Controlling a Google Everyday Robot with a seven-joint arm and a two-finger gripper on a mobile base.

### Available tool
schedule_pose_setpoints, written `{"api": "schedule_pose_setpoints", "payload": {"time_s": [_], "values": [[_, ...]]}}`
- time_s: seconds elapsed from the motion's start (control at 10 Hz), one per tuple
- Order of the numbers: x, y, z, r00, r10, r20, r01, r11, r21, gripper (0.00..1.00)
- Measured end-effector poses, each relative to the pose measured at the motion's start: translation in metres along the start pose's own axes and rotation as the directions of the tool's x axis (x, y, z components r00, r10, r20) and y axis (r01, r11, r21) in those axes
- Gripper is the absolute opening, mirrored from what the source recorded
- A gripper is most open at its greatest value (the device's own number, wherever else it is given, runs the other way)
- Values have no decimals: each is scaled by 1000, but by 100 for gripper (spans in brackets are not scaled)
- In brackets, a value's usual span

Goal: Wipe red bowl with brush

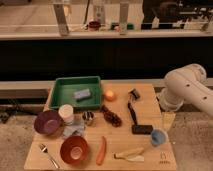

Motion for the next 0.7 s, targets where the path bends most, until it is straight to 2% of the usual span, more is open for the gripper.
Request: {"api": "schedule_pose_setpoints", "payload": {"time_s": [0.7], "values": [[1,0,0,1000,1,0,-1,1000,0,80]]}}
